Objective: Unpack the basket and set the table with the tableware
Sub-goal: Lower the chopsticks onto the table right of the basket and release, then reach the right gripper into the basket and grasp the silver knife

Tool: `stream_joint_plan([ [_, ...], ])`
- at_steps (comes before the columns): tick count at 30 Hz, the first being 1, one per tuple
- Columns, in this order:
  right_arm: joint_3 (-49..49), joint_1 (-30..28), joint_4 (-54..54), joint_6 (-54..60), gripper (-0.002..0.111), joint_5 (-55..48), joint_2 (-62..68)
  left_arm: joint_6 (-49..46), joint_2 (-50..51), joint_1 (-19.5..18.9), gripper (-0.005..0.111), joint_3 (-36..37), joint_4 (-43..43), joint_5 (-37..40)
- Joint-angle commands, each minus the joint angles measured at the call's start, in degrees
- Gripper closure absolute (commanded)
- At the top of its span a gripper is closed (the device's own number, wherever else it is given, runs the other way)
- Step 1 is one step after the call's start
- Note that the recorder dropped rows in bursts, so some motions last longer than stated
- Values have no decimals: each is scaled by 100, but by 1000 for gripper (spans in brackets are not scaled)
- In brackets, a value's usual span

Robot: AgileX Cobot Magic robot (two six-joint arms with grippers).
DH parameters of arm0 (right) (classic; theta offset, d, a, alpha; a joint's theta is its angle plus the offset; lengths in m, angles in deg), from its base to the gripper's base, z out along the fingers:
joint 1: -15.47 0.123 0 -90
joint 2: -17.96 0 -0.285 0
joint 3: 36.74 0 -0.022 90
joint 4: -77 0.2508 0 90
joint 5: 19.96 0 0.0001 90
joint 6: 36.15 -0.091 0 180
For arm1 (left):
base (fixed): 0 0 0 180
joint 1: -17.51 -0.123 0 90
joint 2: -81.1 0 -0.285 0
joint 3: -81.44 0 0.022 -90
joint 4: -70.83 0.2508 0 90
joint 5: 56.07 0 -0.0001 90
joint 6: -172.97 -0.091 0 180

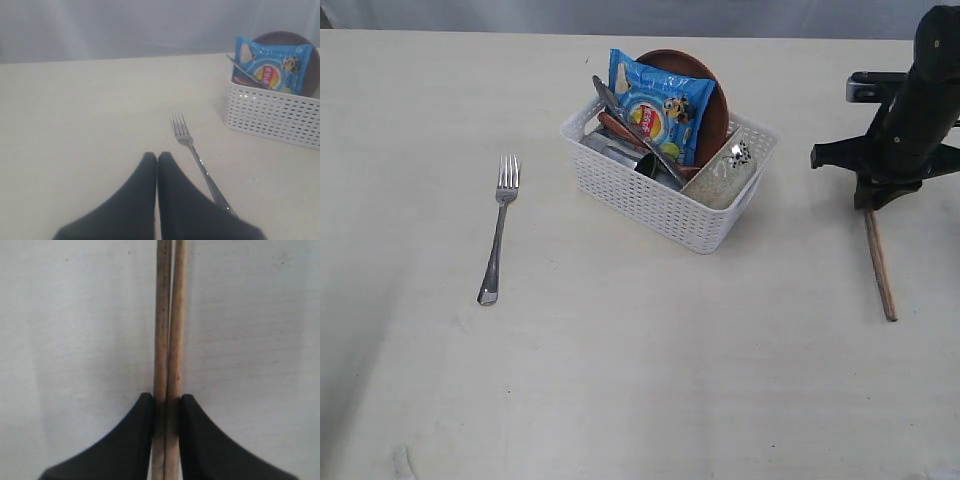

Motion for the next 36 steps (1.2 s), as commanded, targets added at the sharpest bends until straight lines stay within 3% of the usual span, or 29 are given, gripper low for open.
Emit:
stream_joint_plan([
  [1, 29, -32, 134, 65, 108, -6, 64, 17, -19, 33, 107, 18, 27, -12],
  [4, 29, -32, 171, 90, 99, 4, 64, 17, -19, 33, 107, 18, 27, -12],
  [9, 29, -32, 171, 90, 59, -39, 51, 17, -19, 33, 107, 18, 27, -12],
  [12, 2, -32, 171, 90, 48, -48, -113, 17, -19, 33, 107, 18, 27, -12],
  [19, -560, -19, 969, 661, 48, -533, -830, 17, -19, 33, 107, 18, 27, -12],
  [25, -934, 63, 3272, 2666, 48, -846, -1567, 17, -19, 33, 107, 18, 27, -12],
  [30, -969, 855, 3528, 3260, 48, -728, -1913, 17, -19, 33, 107, 18, 27, -12],
  [36, -969, 2269, 2795, 3205, 48, 34, -1729, 17, -19, 33, 107, 18, 27, -12],
])
